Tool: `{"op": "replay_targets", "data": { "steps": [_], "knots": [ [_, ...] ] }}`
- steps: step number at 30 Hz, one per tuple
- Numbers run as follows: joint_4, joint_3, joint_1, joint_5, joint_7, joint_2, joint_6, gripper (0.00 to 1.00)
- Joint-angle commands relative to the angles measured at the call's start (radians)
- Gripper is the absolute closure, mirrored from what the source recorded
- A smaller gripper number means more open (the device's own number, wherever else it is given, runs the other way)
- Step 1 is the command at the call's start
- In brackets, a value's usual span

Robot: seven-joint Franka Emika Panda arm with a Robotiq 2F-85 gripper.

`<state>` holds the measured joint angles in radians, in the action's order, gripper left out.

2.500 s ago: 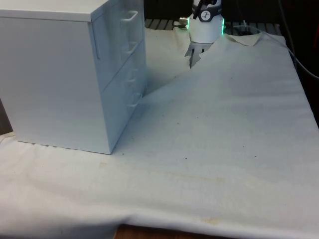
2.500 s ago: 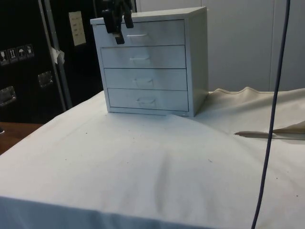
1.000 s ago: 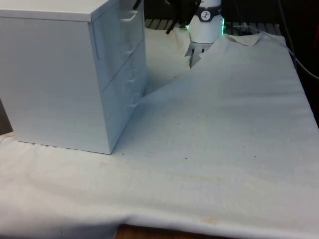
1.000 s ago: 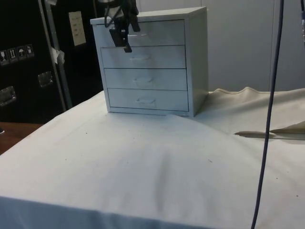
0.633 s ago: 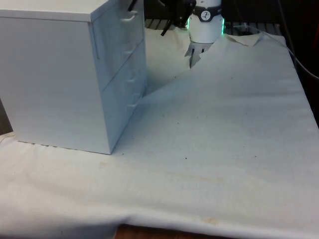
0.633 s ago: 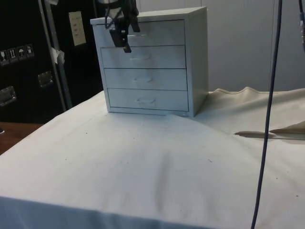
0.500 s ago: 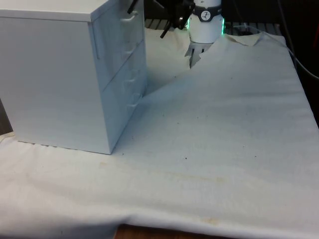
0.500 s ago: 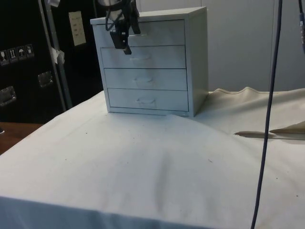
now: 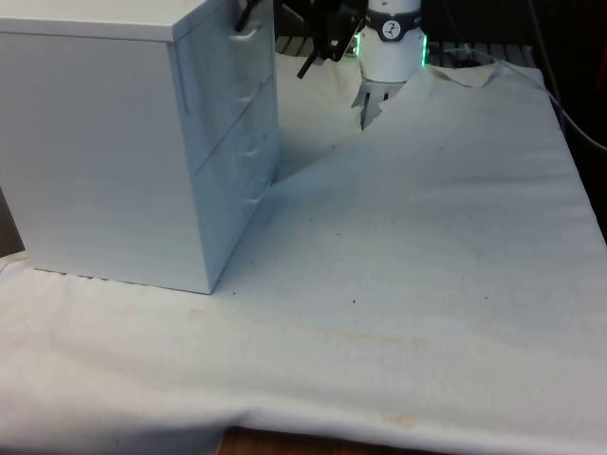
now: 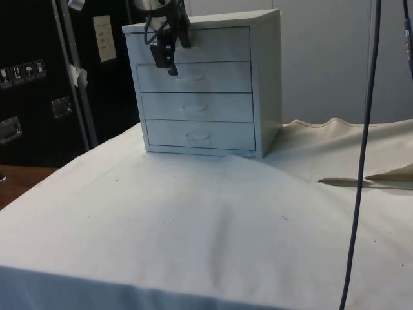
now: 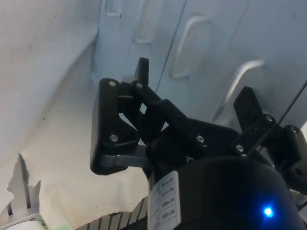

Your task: Open the drawer, then close it.

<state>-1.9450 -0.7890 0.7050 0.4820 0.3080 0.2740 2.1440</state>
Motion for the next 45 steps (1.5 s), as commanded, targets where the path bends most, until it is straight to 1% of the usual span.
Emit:
{"op": "replay_targets", "data": {
  "steps": [1, 2, 3, 4, 11, 12, 13, 15, 18, 19, 20, 21, 22, 23, 25, 26, 29, 30, 31, 32, 33, 38, 39, 40, 41, 42, 45],
  "knots": [
    [-0.005, -0.001, -0.002, 0.002, 0.005, 0.001, 0.018, 0.0],
    [-0.005, -0.001, -0.002, 0.002, 0.007, 0.002, 0.019, 0.0],
    [-0.001, -0.001, 0.0, 0.0, 0.003, 0.001, 0.002, 0.0],
    [-0.006, -0.001, -0.002, 0.002, 0.008, 0.003, 0.02, 0.0],
    [-0.007, -0.001, -0.002, 0.002, 0.021, 0.01, 0.026, 0.0],
    [-0.002, -0.001, 0.0, 0.0, 0.018, 0.011, 0.011, 0.0],
    [-0.006, -0.002, -0.001, 0.002, 0.023, 0.01, 0.027, 0.0],
    [-0.006, -0.002, -0.001, 0.003, 0.027, 0.012, 0.027, 0.0],
    [-0.003, -0.002, 0.003, 0.006, 0.035, 0.013, 0.026, 0.0],
    [-0.003, -0.002, 0.004, 0.007, 0.037, 0.013, 0.025, 0.02],
    [-0.003, -0.002, 0.004, 0.008, 0.038, 0.014, 0.025, 0.06],
    [-0.002, -0.003, 0.005, 0.009, 0.041, 0.014, 0.025, 0.16],
    [-0.001, -0.001, 0.003, 0.004, 0.034, 0.013, 0.015, 0.22],
    [-0.002, -0.002, 0.006, 0.012, 0.043, 0.014, 0.024, 0.22],
    [-0.002, -0.002, 0.006, 0.019, 0.048, 0.013, 0.023, 0.33],
    [-0.003, -0.002, 0.007, 0.021, 0.05, 0.013, 0.023, 0.4],
    [-0.003, -0.002, 0.007, 0.026, 0.054, 0.013, 0.022, 0.55],
    [-0.003, -0.001, 0.007, 0.034, 0.059, 0.011, 0.02, 0.64],
    [-0.003, 0.0, 0.007, 0.037, 0.061, 0.01, 0.017, 0.68],
    [0.005, -0.005, 0.004, 0.044, 0.052, 0.011, 0.005, 0.72],
    [-0.003, 0.001, 0.007, 0.04, 0.062, 0.01, 0.015, 0.72],
    [-0.003, 0.002, 0.007, 0.047, 0.067, 0.008, 0.012, 0.93],
    [-0.003, 0.002, 0.007, 0.047, 0.067, 0.008, 0.012, 1.0],
    [-0.003, 0.002, 0.007, 0.047, 0.067, 0.008, 0.012, 1.0],
    [0.008, -0.005, 0.004, 0.059, 0.057, 0.008, -0.004, 1.0],
    [-0.003, 0.002, 0.007, 0.047, 0.067, 0.008, 0.012, 1.0],
    [-0.003, 0.002, 0.007, 0.047, 0.067, 0.008, 0.012, 1.0]
  ]
}}
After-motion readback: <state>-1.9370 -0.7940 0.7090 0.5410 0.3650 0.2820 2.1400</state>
